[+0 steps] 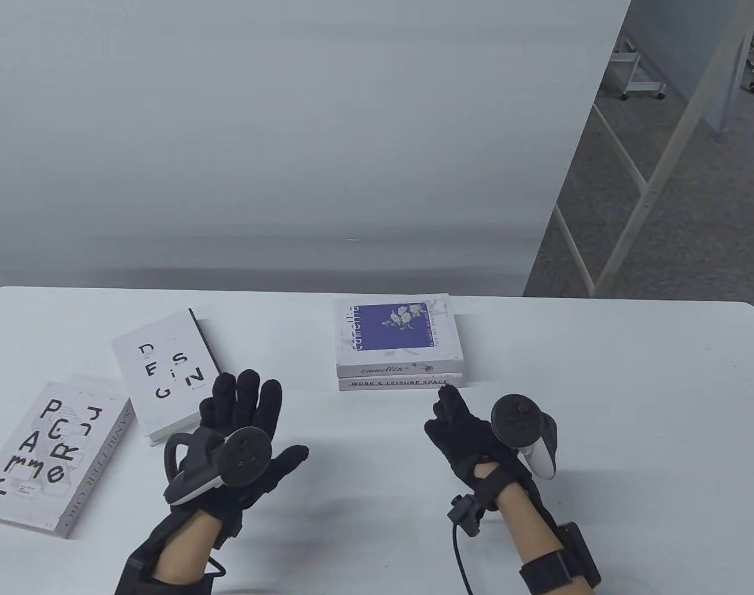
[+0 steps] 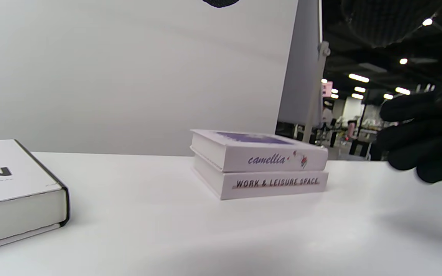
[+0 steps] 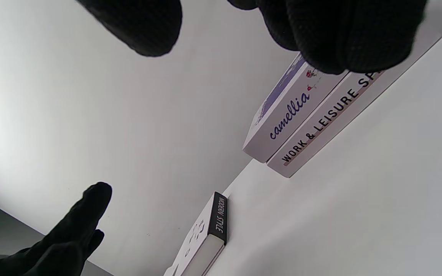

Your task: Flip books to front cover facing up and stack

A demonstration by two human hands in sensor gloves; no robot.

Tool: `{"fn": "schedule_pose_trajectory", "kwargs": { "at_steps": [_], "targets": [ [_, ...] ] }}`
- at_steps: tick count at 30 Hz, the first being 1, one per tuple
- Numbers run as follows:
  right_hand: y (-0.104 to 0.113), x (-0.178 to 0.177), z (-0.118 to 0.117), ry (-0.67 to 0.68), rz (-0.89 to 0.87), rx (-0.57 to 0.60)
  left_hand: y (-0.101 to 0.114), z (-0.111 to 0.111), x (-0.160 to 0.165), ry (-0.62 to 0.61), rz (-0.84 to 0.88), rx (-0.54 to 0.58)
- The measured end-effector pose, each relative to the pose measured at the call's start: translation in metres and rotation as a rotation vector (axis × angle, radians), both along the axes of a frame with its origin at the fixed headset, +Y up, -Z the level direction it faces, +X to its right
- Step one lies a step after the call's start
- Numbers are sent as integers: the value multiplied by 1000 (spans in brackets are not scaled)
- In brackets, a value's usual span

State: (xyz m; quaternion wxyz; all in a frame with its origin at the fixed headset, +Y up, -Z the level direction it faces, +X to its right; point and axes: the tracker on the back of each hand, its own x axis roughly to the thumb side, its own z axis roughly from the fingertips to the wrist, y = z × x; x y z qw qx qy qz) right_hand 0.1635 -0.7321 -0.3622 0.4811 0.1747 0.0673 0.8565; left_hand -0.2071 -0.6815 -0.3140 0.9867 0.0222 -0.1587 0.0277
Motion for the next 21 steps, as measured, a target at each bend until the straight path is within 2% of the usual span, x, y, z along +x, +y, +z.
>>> {"fn": "schedule_pose_trajectory", "kwargs": {
  "at_steps": [4,6,12,16,21],
  "targets": [
    [5,19,16,4,94,73,-13,-5,-1,14,-24,-40],
    [7,32,25,29,244,130,-20,-8,-5,32,-6,-66],
    [10,62,30,16,475,137,-34,-18,-18,97,-11,-84],
    [19,77,29,-29,540,153,-52,-33,-25,156,25,-144],
    [29,82,33,-30,663,179,-60,-61,-53,262,-72,-214]
  ]
}}
